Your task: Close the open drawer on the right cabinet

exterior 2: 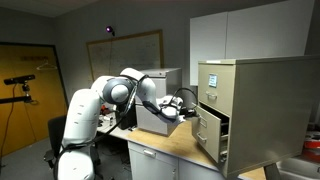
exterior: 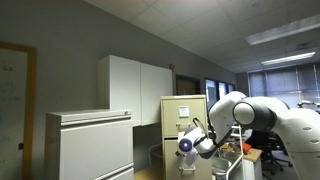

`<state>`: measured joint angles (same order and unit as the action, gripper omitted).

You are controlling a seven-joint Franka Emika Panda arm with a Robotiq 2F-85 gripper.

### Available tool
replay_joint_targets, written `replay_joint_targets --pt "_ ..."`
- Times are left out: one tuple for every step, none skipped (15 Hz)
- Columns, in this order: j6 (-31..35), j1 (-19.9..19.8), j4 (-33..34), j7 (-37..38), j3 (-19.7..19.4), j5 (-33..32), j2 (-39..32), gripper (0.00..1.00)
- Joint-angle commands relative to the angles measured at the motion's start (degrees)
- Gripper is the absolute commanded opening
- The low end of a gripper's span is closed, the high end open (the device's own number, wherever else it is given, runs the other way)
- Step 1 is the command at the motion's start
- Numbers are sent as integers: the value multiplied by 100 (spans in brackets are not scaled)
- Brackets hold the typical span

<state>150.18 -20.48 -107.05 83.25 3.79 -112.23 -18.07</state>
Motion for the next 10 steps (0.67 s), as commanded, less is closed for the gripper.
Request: replay_joint_targets --pt "125 -183 1326 41 -74 -302 -732 0" --pt "121 -203 1495 37 -73 -362 -810 0" --pt "86 -216 1674 9 -80 -394 -893 0" --pt "21 -210 1839 -19 -91 -468 -958 0" --pt "-35 -207 1999 -45 -100 -516 -1026 0" --pt "-126 -197 2143 -80 -112 -467 -1077 0" --pt "-180 -195 2263 -96 -116 -376 -1117 0" --pt "-222 -202 2353 -66 -107 -282 -1140 0" --pt "-265 -205 2426 -74 -101 -166 -1151 0" --pt "-287 -206 2456 -100 -97 -34 -1147 0"
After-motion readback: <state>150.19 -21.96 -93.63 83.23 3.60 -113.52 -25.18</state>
